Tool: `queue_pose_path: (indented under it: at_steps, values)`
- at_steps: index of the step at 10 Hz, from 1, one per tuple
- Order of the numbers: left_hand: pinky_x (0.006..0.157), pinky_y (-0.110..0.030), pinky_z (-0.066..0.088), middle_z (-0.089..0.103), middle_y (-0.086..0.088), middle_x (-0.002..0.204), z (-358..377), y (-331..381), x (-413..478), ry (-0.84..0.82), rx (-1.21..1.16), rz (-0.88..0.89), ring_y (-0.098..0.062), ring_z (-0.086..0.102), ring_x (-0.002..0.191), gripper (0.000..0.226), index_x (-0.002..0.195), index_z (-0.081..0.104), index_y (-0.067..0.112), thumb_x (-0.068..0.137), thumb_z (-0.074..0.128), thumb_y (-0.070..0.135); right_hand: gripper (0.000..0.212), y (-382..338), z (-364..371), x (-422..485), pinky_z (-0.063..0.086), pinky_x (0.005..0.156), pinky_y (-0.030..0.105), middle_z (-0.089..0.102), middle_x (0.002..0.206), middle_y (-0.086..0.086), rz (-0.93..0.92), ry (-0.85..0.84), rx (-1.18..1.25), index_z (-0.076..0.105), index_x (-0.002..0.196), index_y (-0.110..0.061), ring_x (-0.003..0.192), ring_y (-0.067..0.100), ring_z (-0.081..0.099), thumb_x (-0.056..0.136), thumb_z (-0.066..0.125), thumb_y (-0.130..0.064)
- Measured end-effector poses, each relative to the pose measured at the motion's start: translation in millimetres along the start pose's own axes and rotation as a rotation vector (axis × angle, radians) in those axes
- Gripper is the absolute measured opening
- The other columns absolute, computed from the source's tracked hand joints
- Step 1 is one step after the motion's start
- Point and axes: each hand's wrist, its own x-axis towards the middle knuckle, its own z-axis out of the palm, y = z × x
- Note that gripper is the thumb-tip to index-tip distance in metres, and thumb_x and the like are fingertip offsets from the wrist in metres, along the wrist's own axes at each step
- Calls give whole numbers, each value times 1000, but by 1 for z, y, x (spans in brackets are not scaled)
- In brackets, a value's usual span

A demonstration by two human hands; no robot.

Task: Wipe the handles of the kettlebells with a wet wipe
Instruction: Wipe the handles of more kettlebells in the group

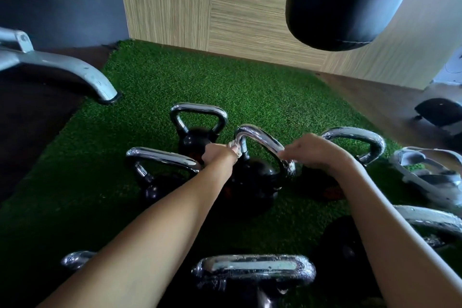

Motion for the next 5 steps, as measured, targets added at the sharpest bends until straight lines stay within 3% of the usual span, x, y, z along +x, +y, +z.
queue_pose_path:
  at_steps: [1,2,3,4,5]
  values:
    - [95,-38,59,71,-14,122,-19,29,-87,-36,-208,41,-21,69,96,36,123,67,1,89,70,12,25,20,5,-9,34,58,23,56,54,-17,-47,-16,166,64,68,-25,54,0,54,90,75,-22]
    - [84,-31,56,72,-13,117,-24,50,-113,-46,-301,19,-17,64,81,26,120,67,-1,97,66,10,22,25,14,-1,33,56,22,54,45,-26,-58,68,179,65,73,-35,50,-7,53,88,78,-24]
    - [64,-25,58,76,-8,81,-26,52,-113,-8,-281,87,-15,71,69,17,96,75,3,88,80,17,7,26,22,0,39,57,23,69,70,-12,-21,144,173,76,93,-33,64,8,61,86,79,-32]
    - [61,-22,59,77,-9,77,-24,51,-118,-38,-297,133,-15,74,67,18,97,77,5,84,84,16,11,27,27,-6,34,49,20,57,54,-11,-19,154,194,72,80,-30,47,6,47,89,77,-34]
    - [56,-15,55,76,-6,76,-27,54,-122,-34,-284,128,-10,71,61,23,99,79,5,83,85,20,13,26,26,-8,37,54,22,61,56,-12,-1,158,222,72,77,-30,55,12,53,88,78,-35]
